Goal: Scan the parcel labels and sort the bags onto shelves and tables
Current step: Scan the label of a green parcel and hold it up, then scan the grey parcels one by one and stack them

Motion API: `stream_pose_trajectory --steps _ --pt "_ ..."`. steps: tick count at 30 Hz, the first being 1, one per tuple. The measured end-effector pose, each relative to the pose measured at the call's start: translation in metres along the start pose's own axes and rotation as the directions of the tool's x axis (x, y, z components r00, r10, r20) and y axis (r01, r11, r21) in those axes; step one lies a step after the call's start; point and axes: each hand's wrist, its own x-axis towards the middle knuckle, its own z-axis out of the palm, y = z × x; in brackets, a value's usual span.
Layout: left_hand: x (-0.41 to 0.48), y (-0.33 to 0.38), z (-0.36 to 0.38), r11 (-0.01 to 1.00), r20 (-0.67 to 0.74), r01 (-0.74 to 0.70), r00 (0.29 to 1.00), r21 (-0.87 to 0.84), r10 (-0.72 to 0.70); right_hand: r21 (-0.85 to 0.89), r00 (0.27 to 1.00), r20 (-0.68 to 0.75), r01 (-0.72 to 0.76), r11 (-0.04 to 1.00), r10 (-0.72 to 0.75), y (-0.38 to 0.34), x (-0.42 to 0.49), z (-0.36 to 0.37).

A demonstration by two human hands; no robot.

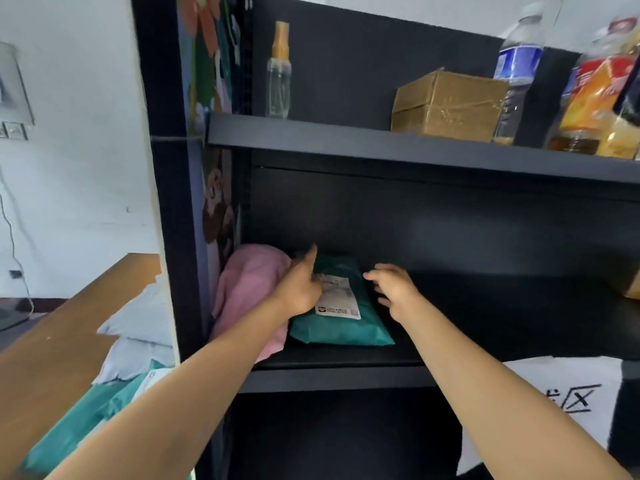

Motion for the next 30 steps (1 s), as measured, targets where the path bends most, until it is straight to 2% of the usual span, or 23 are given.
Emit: stream_pose_trajectory --steps 3,6,11,13,16,20,26,30 --pt "-0.017 -0.003 -0.009 0.998 -0.013 -0.029 1.000 -0.059 0.029 -0.008 0.997 -0.014 0.073 0.997 -0.073 0.001 -0.015 0.006" --pt "-0.050 0.011 -0.015 0.994 -0.040 -0.102 0.994 -0.042 0.100 -0.094 0.976 -0.024 0.215 0.972 -0.219 -0.001 -0.047 0.007" --pt "-0.155 0.025 -0.016 0.953 -0.078 -0.230 0.965 0.196 0.249 -0.310 0.900 0.084 0.431 0.847 -0.427 0.008 -0.135 0.003" --pt "-0.202 0.015 -0.016 0.945 -0.102 -0.200 0.967 0.257 0.232 -0.375 0.870 0.139 0.488 0.788 -0.473 0.024 -0.175 0.003" --pt "-0.277 -0.004 -0.018 0.936 -0.112 -0.131 0.978 0.326 0.175 -0.421 0.846 0.323 0.530 0.736 -0.424 0.053 -0.241 0.007" --pt "-0.366 -0.032 -0.040 0.875 -0.081 0.002 0.996 0.485 0.043 -0.452 0.766 0.583 0.584 0.674 -0.271 0.072 -0.322 0.030" --pt "-0.481 -0.087 -0.139 0.837 -0.139 0.202 0.979 0.508 -0.152 -0.398 0.665 0.695 0.673 0.623 -0.274 0.075 -0.421 0.108" --pt "-0.550 -0.125 -0.212 0.814 -0.212 0.266 0.961 0.517 -0.179 -0.380 0.586 0.763 0.749 0.543 -0.274 0.077 -0.491 0.182"
